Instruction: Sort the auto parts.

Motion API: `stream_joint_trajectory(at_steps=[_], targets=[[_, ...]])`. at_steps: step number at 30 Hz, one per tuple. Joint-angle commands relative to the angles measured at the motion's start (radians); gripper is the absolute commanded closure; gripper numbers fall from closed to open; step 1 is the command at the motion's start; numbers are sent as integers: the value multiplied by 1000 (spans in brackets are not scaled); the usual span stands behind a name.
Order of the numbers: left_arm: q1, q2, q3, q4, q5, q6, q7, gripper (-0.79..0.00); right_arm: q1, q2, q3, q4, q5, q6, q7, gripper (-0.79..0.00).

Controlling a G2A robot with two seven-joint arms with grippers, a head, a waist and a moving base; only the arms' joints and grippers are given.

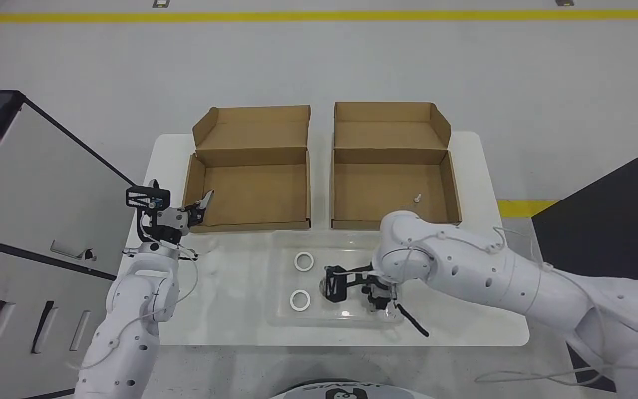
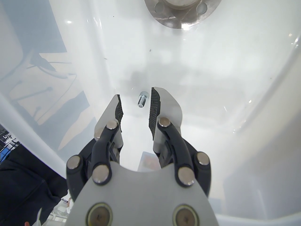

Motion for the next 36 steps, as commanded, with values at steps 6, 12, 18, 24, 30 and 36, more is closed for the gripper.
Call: stream_joint_trajectory(at_steps=[6, 12, 18, 24, 30, 36], targets=[[0, 0, 0, 0, 0, 0, 0, -785, -7, -1, 0, 10, -15, -8, -8, -234], [0, 0, 0, 0, 0, 0, 0, -785, -6, -1, 0, 15, -22, -13, -13, 0], [0, 0, 0, 0, 0, 0, 0, -785, 8, 2, 0, 5, -7, -17, -17, 0], [0, 0, 0, 0, 0, 0, 0, -785, 57, 13, 0, -26, 59, -14, -14, 0], [0, 0, 0, 0, 0, 0, 0, -785, 115, 33, 0, -81, 173, 0, 0, 0], [0, 0, 0, 0, 0, 0, 0, -785, 156, 61, 0, -115, 274, -5, -5, 0]])
